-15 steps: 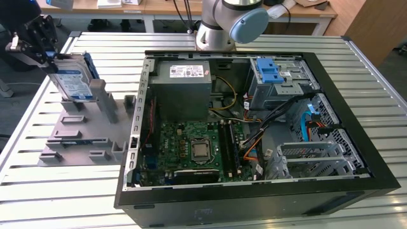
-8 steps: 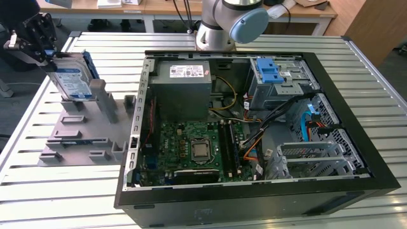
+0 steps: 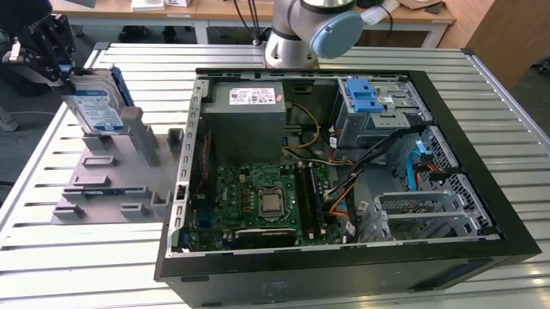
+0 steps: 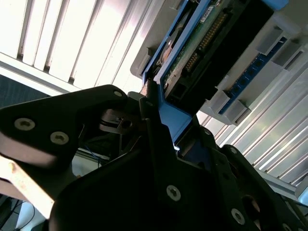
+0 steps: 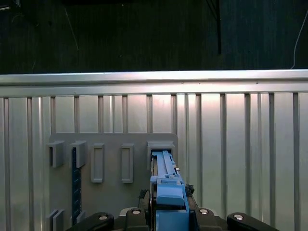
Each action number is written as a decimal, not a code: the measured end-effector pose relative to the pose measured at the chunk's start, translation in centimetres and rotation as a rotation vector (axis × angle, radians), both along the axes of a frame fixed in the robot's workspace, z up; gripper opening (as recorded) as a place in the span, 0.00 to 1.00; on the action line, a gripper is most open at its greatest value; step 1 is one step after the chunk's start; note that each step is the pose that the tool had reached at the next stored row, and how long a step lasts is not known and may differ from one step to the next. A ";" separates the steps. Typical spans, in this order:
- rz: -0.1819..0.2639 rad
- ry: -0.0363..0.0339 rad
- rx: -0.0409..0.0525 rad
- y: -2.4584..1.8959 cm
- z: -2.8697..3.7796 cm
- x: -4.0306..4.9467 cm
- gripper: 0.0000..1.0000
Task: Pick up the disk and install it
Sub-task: 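Pick up the disk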
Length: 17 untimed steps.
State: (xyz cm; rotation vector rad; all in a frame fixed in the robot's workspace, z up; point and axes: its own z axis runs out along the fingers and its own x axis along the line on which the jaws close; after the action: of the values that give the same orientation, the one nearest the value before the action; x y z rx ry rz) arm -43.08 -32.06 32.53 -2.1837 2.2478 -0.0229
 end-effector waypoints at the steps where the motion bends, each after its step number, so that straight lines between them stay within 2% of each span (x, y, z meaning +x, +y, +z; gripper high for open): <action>1: 0.000 -0.0001 0.0000 0.00 0.06 0.00 0.36; 17: 0.000 -0.0003 0.0000 0.00 1.05 0.00 0.36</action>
State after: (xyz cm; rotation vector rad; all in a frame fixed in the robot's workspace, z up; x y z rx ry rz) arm -43.08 -32.06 33.57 -2.1836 2.2477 -0.0232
